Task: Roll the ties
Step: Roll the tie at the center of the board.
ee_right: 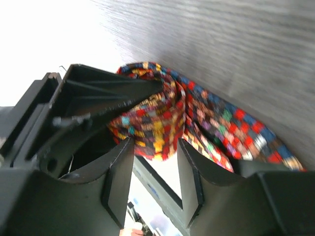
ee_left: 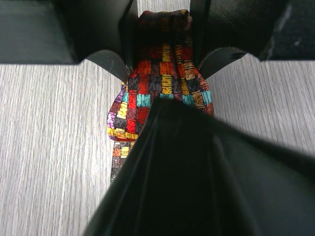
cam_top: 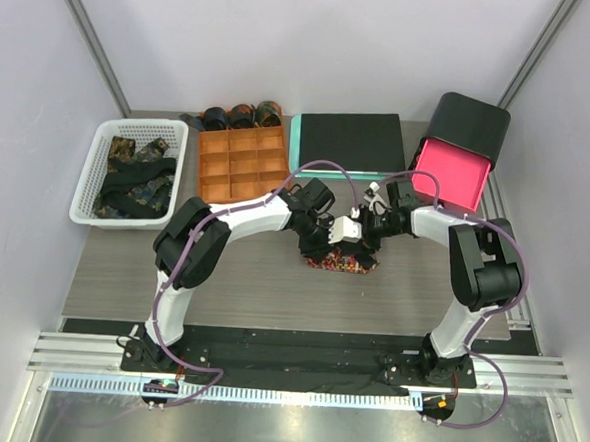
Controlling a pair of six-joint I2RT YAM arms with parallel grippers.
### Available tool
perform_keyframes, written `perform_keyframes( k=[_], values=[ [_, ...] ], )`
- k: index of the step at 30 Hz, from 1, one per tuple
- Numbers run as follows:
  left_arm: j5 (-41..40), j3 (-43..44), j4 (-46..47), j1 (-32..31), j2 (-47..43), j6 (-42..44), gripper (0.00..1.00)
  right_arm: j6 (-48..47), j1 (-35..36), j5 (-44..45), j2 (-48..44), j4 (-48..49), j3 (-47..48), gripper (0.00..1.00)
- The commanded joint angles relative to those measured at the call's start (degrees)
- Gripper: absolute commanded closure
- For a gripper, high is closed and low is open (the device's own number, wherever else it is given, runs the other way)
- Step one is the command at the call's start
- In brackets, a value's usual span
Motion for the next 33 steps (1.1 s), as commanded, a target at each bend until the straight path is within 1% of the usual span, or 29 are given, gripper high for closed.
perform_keyframes(
  k=[1, 2, 3, 4, 5, 6, 7, 8, 9, 10, 13, 16, 21, 25, 28, 33],
  values=[
    [-3.08, -0.45, -2.04, -0.40, 1.27, -0.42, 0.74, 3.67, 1.24, -0.96, 1.49, 5.67, 0.03, 0.58],
    [-3.16, -0.54, -1.87, -0.40, 1.18, -0.43, 0.73, 3.58, 1.33, -0.88, 1.66, 5.67, -0.14, 0.62],
    [-3.25, -0.62, -1.87, -0.40, 1.09, -0.51, 0.72, 2.80, 1.24, -0.18, 2.01, 4.54, -0.40, 0.68],
    [-3.51, -0.71, -1.78, -0.31, 0.92, -0.51, 0.68, 1.92, 1.15, 0.35, 2.19, 3.57, -0.41, 0.84],
    [-3.69, -1.15, -1.52, -0.40, 0.40, -0.77, 0.67, 1.04, 1.07, 0.79, 2.37, 2.43, -0.49, 0.89],
    [-3.69, -1.41, -1.43, -0.31, 0.13, -0.69, 0.64, 0.51, 0.80, 1.23, 2.37, 1.64, -0.93, 0.92],
    [-3.61, -1.68, -1.34, -0.23, -0.39, -0.43, 0.58, -0.80, 0.54, 2.62, 2.28, 0.24, -1.20, 0.97],
    [-3.52, -2.46, -0.99, 0.04, -1.44, -0.43, 0.53, -1.51, -0.16, 3.42, 2.19, -0.30, -1.46, 0.99],
    [-3.34, -2.99, 0.32, 0.21, -2.06, -0.77, 0.49, -2.12, -0.60, 4.21, 2.19, -0.91, -1.46, 0.99],
    [-2.91, -3.35, 0.85, 0.39, -2.85, -1.47, 0.41, -3.70, -1.04, 5.27, 2.54, -2.22, -1.38, 0.99],
    [-0.53, -4.14, 3.31, 1.44, -5.23, -3.31, 0.32, -5.64, -2.45, 6.94, 4.12, -5.04, -0.23, 0.99],
    [1.14, -3.79, 4.89, 1.80, -6.38, -4.90, 0.27, -6.87, -3.50, 8.88, 5.35, -5.92, 0.64, 0.99],
    [3.60, -4.05, 8.33, 1.71, -6.90, -6.93, 0.22, -8.72, -3.68, 11.95, 6.50, -7.33, 2.23, 0.99],
    [7.63, -3.70, 10.61, 1.71, -6.29, -7.72, 0.18, -9.69, -3.68, 12.75, 6.85, -8.74, 2.84, 0.99],
    [9.84, -3.79, 12.54, 1.01, -5.85, -7.20, 0.16, -10.65, -3.68, 13.19, 7.11, -9.36, 2.93, 0.99],
    [10.10, -3.88, 15.71, -0.49, -3.92, -6.93, 0.16, -11.89, -3.59, 13.98, 7.47, -9.88, 2.67, 0.99]
  ],
)
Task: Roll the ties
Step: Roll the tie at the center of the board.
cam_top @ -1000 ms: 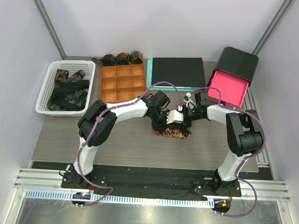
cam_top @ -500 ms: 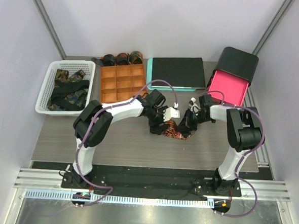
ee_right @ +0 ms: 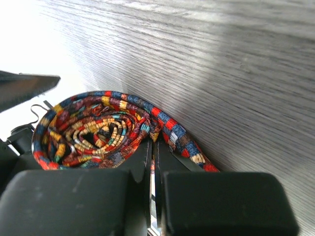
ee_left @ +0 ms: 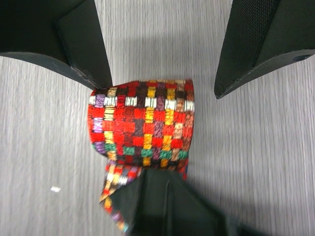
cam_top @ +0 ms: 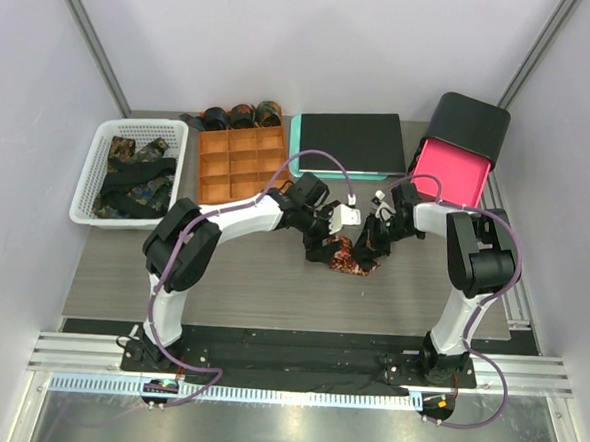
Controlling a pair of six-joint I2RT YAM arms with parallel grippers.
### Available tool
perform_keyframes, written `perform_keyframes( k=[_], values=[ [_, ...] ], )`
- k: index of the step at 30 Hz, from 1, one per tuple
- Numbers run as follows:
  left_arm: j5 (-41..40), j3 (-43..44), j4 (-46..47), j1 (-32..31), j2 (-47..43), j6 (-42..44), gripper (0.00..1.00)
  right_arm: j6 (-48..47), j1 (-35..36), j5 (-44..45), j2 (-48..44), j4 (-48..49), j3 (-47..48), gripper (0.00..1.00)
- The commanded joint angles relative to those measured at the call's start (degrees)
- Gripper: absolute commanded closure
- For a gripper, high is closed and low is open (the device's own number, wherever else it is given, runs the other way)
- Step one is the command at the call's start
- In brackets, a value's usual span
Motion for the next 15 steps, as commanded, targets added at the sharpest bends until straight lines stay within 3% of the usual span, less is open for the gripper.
perform_keyframes(
  k=[1, 10, 12, 15],
  values=[
    [4.16, 0.23, 5.44, -1.84, 0.39, -0.44, 0.16, -3.80, -0.01, 7.59, 1.65, -1.71, 0.22, 0.99],
    [5.31, 1.20, 4.56, -3.16, 3.20, -0.61, 0.21, -4.33, -0.01, 7.77, 2.18, -1.88, 0.40, 0.99],
    [4.61, 0.85, 3.95, -3.16, 3.20, -0.26, 0.27, -4.42, -0.01, 7.60, 2.09, -2.06, 0.40, 0.99],
    [3.55, 0.67, 3.33, -3.16, 3.38, -0.70, 0.47, -4.76, -0.01, 6.98, 2.35, -2.58, 1.36, 0.98]
  ],
)
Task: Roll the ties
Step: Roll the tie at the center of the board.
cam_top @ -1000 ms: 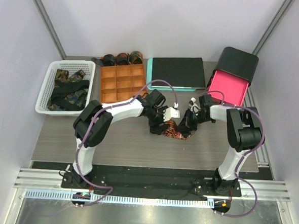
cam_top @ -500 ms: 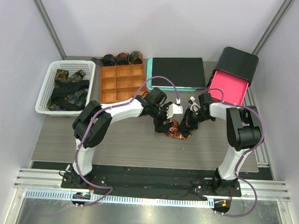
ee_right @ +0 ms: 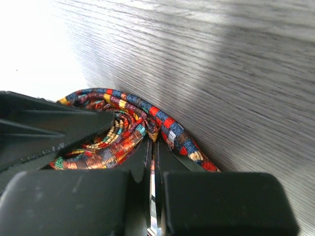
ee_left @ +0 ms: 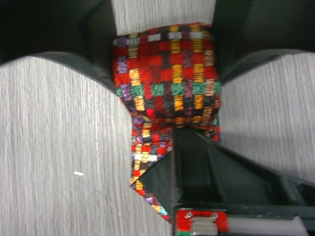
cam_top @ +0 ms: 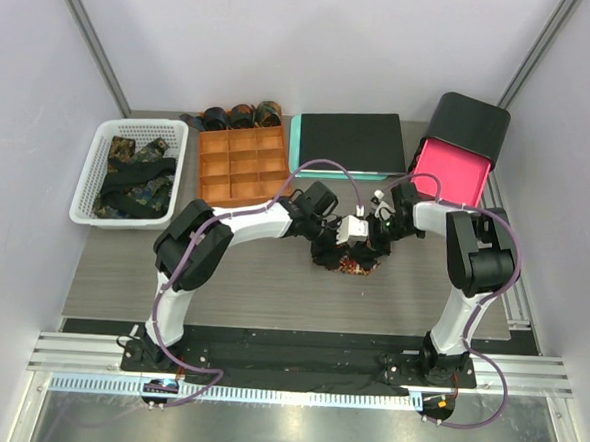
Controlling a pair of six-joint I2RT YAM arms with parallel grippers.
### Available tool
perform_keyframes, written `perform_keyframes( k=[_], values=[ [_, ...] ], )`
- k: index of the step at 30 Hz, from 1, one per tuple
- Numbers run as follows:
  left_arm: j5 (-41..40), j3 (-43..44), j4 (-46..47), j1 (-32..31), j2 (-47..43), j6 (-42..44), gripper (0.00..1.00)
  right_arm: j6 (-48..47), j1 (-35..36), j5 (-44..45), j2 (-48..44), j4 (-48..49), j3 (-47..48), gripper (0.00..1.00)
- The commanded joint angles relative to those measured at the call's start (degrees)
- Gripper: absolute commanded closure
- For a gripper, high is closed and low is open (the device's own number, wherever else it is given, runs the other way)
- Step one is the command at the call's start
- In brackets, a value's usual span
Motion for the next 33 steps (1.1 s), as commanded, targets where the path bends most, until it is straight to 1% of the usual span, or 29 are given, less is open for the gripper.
perform_keyframes(
  k=[1, 2, 3, 5, 6, 9, 12, 19, 22, 25, 26, 27, 28, 29, 30, 32, 33],
  values=[
    [-0.56, 0.41, 0.16, -0.19, 0.23, -0.70, 0.51, -3.50, -0.01, 6.24, 1.83, -1.95, 1.27, 0.96],
    [-1.53, 0.32, -0.19, -0.19, 0.32, -0.61, 0.53, -3.67, -0.01, 5.54, 1.39, -2.30, 2.32, 0.94],
    [-2.67, 0.24, -0.37, -0.54, 0.32, -0.27, 0.57, -3.42, -0.09, 3.44, -0.18, -2.91, 2.68, 0.86],
    [-6.62, -0.20, -0.98, -0.72, 0.58, -0.09, 0.58, -2.71, -0.36, 1.32, -2.12, -3.36, 3.91, 0.79],
    [-7.59, -0.20, -1.77, -0.72, 0.76, 0.17, 0.58, -2.19, -0.53, 0.09, -4.21, -3.97, 4.18, 0.70],
    [-9.79, -0.20, -3.52, -0.81, 1.20, 0.26, 0.59, -0.95, -0.71, -3.34, -6.78, -5.72, 4.97, 0.60],
    [-10.59, -1.08, -3.53, -1.25, 1.03, 0.70, 0.60, -0.86, -0.80, -5.63, -8.80, -6.87, 5.06, 0.55],
    [-11.82, -1.26, -4.40, -2.13, 1.64, 2.64, 0.61, 1.50, -0.36, -8.36, -9.33, -6.35, 3.57, 0.54],
    [-12.17, -1.08, -4.41, -2.21, 1.73, 2.55, 0.61, 1.69, 1.13, -7.39, -8.98, -6.00, 2.69, 0.54],
    [-12.52, -0.82, -4.76, -2.13, 1.64, 2.73, 0.60, 1.07, 1.66, -6.17, -8.72, -6.17, 1.64, 0.56],
    [-12.52, -0.91, -4.76, -2.21, 1.64, 2.73, 0.60, 0.72, 1.66, -5.64, -8.72, -6.17, 1.28, 0.60],
    [-12.52, -0.82, -4.76, -2.21, 1.47, 2.73, 0.58, -0.67, 1.66, -3.11, -8.28, -6.52, 0.93, 0.64],
    [-12.52, -0.82, -4.76, -2.13, 1.20, 2.55, 0.57, -1.38, 1.66, -2.13, -7.84, -7.05, 0.75, 0.70],
    [-12.61, -0.82, -4.67, -2.13, 0.94, 2.38, 0.55, -2.44, 1.58, -0.98, -7.23, -8.10, 0.49, 0.82],
    [-12.61, -0.82, -4.59, -2.13, 0.68, 1.77, 0.50, -2.88, 1.49, 0.07, -6.44, -8.37, 0.49, 0.86],
    [-11.82, -0.82, -4.59, -1.86, -0.38, 1.41, 0.47, -3.67, 0.96, 2.80, -5.91, -8.55, 0.31, 0.92],
    [-11.47, -0.99, -4.15, -1.78, -0.90, 0.89, 0.42, -4.20, 0.78, 3.85, -5.56, -8.98, 0.66, 0.94]
  ],
)
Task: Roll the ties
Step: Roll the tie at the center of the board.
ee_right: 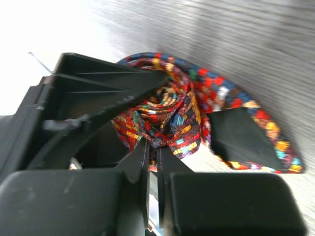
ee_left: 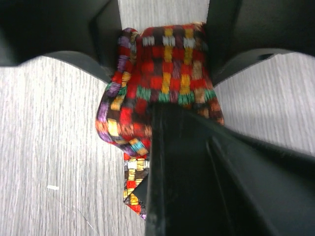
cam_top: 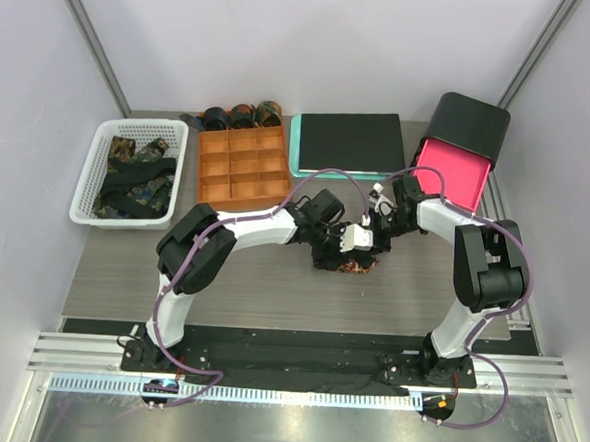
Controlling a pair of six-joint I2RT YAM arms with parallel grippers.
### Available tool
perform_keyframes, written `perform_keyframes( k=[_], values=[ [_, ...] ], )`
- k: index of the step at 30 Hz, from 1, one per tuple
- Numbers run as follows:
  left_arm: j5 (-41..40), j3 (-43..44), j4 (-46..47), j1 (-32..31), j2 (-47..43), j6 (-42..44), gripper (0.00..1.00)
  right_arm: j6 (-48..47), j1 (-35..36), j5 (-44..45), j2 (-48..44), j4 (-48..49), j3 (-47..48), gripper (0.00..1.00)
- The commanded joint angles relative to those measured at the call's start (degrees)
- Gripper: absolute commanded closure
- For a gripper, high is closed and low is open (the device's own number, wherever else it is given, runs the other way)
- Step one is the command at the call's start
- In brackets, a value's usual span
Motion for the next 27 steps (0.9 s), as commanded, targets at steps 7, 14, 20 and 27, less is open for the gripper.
perform_keyframes(
  k=[7, 14, 20, 27],
  values=[
    [2.43, 0.01, -1.19, 0.57, -3.90, -4.02, 0.27, -4.67, -1.69, 12.85, 6.60, -3.57, 1.70, 0.99],
    [4.72, 3.08, 0.75, 0.57, -2.67, -6.14, 0.21, -5.98, -1.96, 16.54, 8.45, -4.44, 3.20, 0.99],
    [6.39, 4.58, 2.06, 0.48, -0.65, -6.93, 0.20, -8.18, -1.96, 19.97, 8.98, -5.41, 2.76, 0.99],
    [6.65, 6.60, 2.51, -0.40, 2.87, -7.99, 0.34, -8.27, -1.69, 20.85, 10.30, -5.68, 3.37, 0.99]
  ],
)
